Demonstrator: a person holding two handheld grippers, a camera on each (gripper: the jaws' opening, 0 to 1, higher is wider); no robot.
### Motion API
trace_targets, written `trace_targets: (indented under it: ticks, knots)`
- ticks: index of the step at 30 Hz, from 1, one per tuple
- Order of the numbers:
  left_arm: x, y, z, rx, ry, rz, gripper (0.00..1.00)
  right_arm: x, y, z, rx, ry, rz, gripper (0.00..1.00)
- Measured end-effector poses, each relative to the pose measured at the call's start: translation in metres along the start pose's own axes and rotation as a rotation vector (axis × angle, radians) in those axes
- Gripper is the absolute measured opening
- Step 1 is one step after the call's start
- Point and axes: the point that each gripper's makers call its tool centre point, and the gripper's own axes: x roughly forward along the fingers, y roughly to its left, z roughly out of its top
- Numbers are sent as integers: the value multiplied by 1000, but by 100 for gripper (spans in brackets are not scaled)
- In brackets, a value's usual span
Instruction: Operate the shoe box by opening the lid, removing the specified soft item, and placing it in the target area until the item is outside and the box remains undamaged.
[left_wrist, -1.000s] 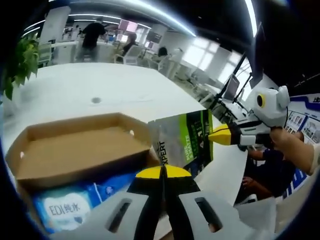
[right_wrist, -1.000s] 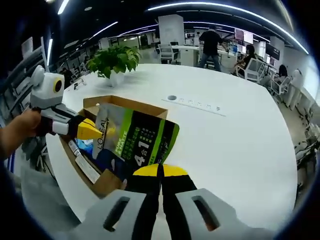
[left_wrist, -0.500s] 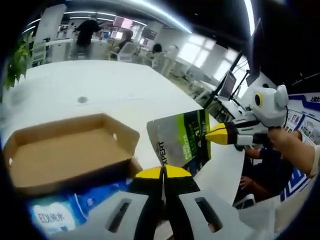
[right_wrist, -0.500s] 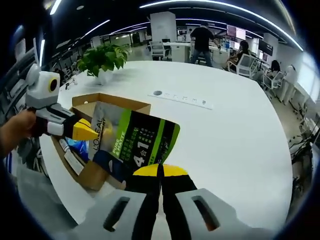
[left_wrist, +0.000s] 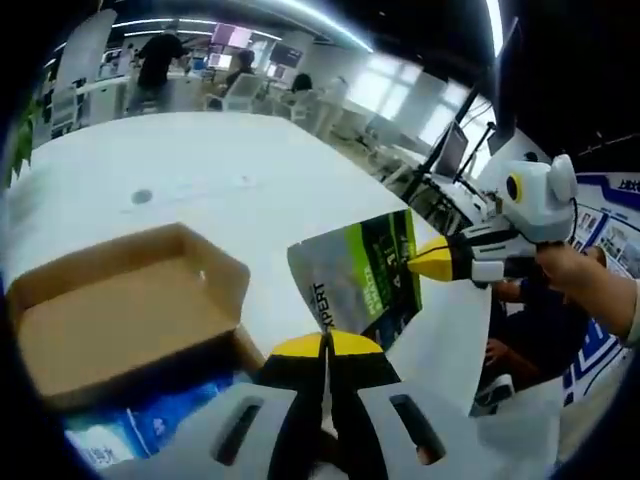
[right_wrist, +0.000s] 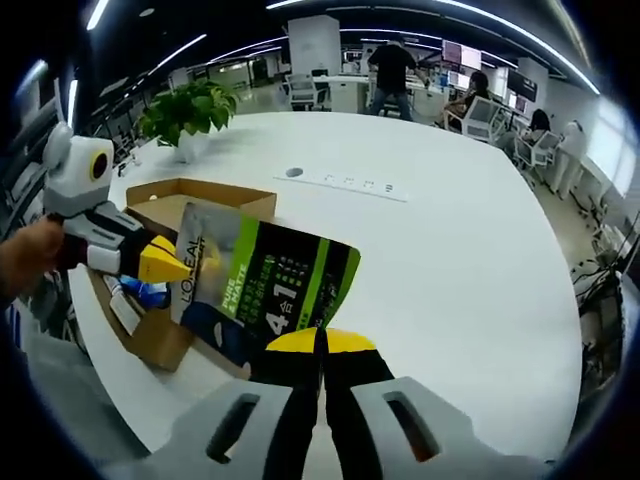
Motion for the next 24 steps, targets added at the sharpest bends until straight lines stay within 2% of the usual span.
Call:
trace_targets:
  ticks: [7, 16, 21, 24]
  knots:
    - [15, 4, -10, 87, 72, 25, 0, 11, -6, -11, 3, 18, -8, 0]
    - [35, 9, -16, 302, 198, 81, 0, 27, -16, -21, 7, 34, -26, 0]
    - [45, 14, -19, 382, 280, 106, 0, 36, -21, -22, 2, 43, -32, 0]
    - [49, 16, -19, 392, 304, 117, 0, 42, -22, -24, -2, 51, -33, 0]
